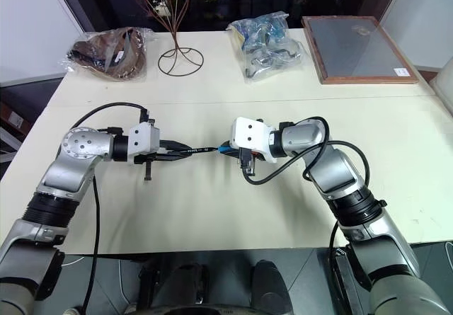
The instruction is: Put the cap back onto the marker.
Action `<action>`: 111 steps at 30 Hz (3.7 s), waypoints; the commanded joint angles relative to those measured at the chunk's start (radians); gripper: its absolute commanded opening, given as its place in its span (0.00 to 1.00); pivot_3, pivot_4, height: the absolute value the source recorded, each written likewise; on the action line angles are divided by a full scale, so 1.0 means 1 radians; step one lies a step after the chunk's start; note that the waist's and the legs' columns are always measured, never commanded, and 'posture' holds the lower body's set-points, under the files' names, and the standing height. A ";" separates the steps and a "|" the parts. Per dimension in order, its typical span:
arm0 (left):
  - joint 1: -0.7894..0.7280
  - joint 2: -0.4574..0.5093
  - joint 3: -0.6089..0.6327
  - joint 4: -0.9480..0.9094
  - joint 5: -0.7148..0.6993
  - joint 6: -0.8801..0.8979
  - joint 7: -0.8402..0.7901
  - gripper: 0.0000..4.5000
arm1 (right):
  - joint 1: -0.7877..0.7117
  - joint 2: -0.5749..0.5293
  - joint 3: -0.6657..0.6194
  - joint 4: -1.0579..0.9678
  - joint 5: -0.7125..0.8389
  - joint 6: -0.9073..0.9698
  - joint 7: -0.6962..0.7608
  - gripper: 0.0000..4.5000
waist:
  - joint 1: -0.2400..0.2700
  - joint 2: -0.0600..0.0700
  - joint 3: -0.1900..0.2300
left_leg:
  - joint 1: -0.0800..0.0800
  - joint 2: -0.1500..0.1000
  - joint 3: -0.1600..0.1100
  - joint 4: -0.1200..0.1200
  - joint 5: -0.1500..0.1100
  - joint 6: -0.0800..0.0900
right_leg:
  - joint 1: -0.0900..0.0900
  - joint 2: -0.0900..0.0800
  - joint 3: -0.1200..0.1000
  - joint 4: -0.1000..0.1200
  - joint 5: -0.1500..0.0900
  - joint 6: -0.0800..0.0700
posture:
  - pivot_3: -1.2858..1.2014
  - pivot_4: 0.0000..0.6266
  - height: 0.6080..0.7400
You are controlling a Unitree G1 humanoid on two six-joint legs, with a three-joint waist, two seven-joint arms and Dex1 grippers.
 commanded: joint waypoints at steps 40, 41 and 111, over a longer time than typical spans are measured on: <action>-0.024 -0.018 -0.015 -0.019 0.028 -0.140 -0.032 0.00 | -0.049 0.025 0.026 -0.036 0.042 -0.059 0.106 0.01 | 0.000 0.000 0.000 | 0.000 0.000 0.000 0.000 0.000 0.000 | 0.000 0.000 0.000 0.000 0.000 0.000 | 0.52 0.24 1.00; -0.025 -0.018 -0.015 -0.015 0.029 -0.142 -0.032 0.00 | -0.052 0.026 0.026 -0.036 0.043 -0.058 0.106 0.01 | 0.000 0.000 0.000 | 0.000 0.000 0.000 0.000 0.000 0.000 | 0.000 0.000 0.000 0.000 0.000 0.000 | 0.52 0.24 1.00; -0.052 -0.134 0.020 -0.112 -0.055 0.000 -0.021 0.00 | -0.112 0.194 0.014 -0.090 0.026 -0.019 0.096 0.01 | 0.000 0.000 0.000 | 0.000 0.000 0.000 0.000 0.000 0.000 | 0.000 0.000 0.000 0.000 0.000 0.000 | 0.52 0.24 1.00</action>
